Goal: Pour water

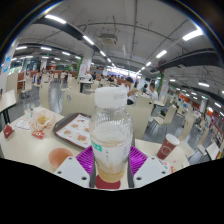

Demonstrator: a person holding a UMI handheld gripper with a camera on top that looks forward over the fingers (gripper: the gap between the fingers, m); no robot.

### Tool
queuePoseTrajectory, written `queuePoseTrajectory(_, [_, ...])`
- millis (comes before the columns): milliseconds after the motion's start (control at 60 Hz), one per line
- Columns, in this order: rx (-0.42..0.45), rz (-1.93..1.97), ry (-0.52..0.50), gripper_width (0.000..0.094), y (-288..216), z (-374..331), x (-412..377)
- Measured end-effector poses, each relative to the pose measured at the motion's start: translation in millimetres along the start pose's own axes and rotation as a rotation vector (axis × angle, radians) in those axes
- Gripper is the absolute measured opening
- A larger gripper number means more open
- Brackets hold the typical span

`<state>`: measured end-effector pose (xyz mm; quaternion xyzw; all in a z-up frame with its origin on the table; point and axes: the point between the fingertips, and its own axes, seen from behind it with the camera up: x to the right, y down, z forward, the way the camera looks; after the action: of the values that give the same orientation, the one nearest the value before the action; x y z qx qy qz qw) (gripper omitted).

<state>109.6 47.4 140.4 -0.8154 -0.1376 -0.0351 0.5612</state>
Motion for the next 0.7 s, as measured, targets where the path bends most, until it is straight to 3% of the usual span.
queuePoseTrajectory(283, [-0.075,0.163,-0.035,0.0452,82,35,3])
queuePoseTrajectory(317, [-0.034,0.189,-0.037,0.0440,78,36,5])
queuePoseTrajectory(383, [-0.033,0.225,-0.042,0.0449,82,35,8])
queuePoseTrajectory(500, [-0.037,0.224,-0.046,0.0562,81,33,8])
queuePoseTrajectory(583, [-0.109,0.225,-0.057,0.0864,89,21,6])
queuePoseTrajectory(617, [-0.123,0.234,-0.056,0.0824,89,14,6])
queuePoseTrajectory(700, [-0.153,0.243,-0.059,0.0851,81,-20,9])
